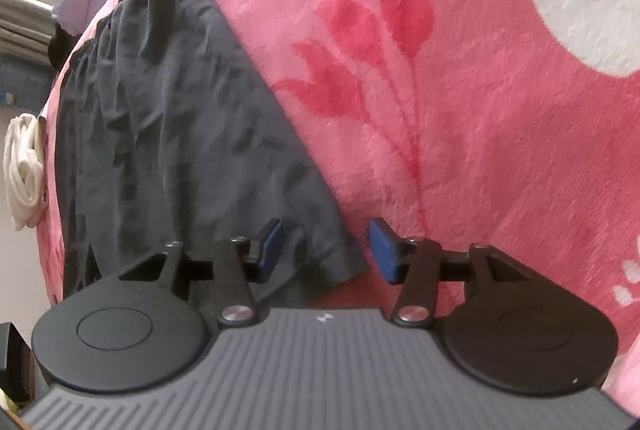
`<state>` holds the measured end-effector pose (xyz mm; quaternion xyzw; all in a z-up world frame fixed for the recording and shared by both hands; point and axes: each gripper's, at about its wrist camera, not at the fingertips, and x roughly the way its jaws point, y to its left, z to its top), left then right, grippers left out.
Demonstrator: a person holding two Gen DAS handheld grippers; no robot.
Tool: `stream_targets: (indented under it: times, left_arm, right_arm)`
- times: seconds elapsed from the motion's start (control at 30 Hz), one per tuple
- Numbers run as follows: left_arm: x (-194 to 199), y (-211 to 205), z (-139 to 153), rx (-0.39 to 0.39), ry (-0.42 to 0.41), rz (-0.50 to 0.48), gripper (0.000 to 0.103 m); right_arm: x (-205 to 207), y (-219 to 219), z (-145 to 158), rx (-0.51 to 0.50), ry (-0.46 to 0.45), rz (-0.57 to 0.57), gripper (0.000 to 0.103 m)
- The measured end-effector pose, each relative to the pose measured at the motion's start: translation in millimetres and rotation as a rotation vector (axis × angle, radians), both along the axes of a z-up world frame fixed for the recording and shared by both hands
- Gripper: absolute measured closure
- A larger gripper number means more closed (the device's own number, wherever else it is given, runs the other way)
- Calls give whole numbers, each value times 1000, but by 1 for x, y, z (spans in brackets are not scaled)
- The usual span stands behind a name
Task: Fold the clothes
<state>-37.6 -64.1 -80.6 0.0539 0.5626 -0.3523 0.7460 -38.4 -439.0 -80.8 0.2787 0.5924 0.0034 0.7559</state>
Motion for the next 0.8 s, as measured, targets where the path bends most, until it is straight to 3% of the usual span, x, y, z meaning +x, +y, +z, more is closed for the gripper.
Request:
stream_targets:
  times: [0.1, 0.13, 0.17, 0.27, 0.43, 0.57, 0.67, 0.8]
  left_arm:
    - [0, 0, -2, -16, 12, 27, 55]
    - [-1, 0, -2, -21, 13, 31, 65]
    - [0, 1, -2, -30, 17, 40, 83]
    - [10, 10, 0, -92, 83, 117, 96]
    - [38, 35, 16, -248, 169, 279, 97]
    - [66, 55, 13, -358, 300, 420, 97]
    - [79, 61, 6, -385, 350, 489, 97]
    - [78, 61, -3, -358, 371, 489, 97]
  right_arm:
    - [-2, 7, 2, -1, -14, 30, 59]
    - [-2, 11, 3, -15, -15, 41, 69]
    - [-2, 14, 3, -28, -14, 44, 80]
    - [2, 10, 6, 38, -16, -9, 94]
    - [21, -1, 14, 175, -39, -103, 94]
    - [33, -6, 12, 226, -30, -148, 94]
    - [42, -9, 11, 262, -23, -181, 94]
    - [46, -11, 7, 252, -8, -198, 94]
